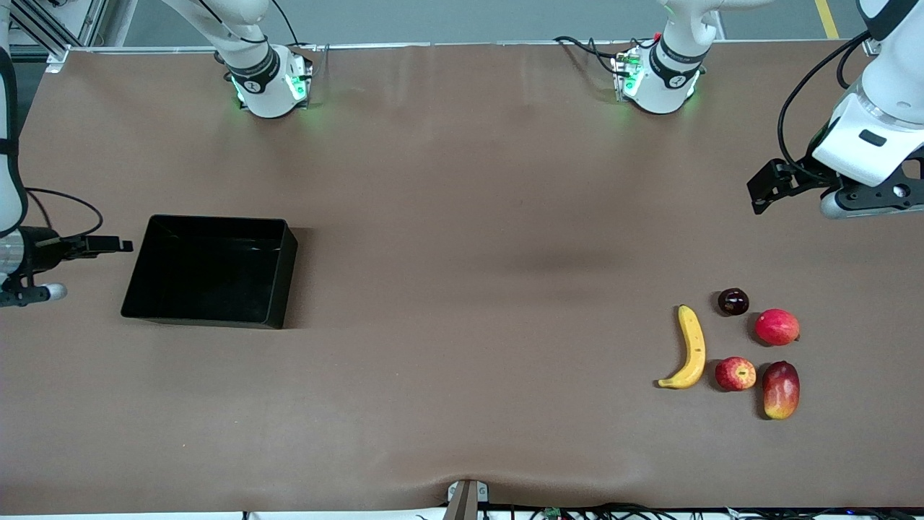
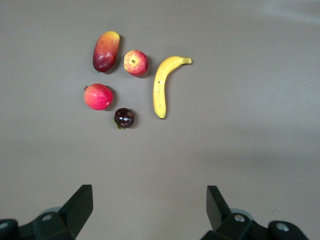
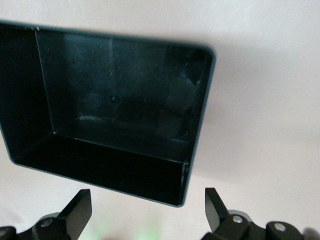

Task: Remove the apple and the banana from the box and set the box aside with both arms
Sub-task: 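Release the tray and withdraw the right gripper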

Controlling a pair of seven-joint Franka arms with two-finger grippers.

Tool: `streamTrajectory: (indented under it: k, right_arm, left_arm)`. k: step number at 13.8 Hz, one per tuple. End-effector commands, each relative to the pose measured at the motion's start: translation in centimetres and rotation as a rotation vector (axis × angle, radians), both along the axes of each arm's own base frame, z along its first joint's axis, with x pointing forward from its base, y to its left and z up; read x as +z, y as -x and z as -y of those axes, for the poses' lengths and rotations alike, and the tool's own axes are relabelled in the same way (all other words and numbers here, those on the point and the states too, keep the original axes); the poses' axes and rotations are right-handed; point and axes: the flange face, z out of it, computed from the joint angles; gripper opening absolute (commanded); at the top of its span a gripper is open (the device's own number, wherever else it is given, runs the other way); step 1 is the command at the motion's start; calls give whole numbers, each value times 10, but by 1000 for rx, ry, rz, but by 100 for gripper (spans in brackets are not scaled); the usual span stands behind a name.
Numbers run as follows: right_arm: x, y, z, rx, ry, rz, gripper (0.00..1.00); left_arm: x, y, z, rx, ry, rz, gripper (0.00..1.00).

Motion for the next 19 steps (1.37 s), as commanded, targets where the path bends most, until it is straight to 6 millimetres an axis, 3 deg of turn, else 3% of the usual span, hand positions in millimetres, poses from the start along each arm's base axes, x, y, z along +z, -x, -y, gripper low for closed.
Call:
streamTrajectory:
  k: [1,2,4,7,9,10,12,13,16,19]
  right_arm:
    - [25,-16,9,15,47,35,100]
    - [27,-20,-1,41,66,37,100]
    - [66,-35,-14,96,139,84,100]
    - [120,-36,-47,139,125,52,100]
    - [136,-25,-46,108,24,42,100]
    - [160,-12,-38,56,-90,90,100]
    - [168,2,-39,36,-177,48,100]
    - [172,6,-47,54,-180,27,100]
    - [228,25,-75,97,-84,93,100]
    - [249,35,-99,-4,-1,75,100]
  left_arm:
    - [6,-1,-2,-7,45,-3,100]
    - [6,-1,-2,-7,48,-4,100]
    - [5,-2,-3,0,47,-6,100]
    - [6,-2,-11,10,42,-4,100]
    - [7,-2,-16,18,41,-4,100]
    - [9,-1,-18,22,44,-1,100]
    - [11,1,-18,24,47,-3,100]
    - [11,2,-17,21,44,-4,100]
    - [13,8,-13,-42,39,-16,100]
    - [20,14,-12,-69,36,-12,100]
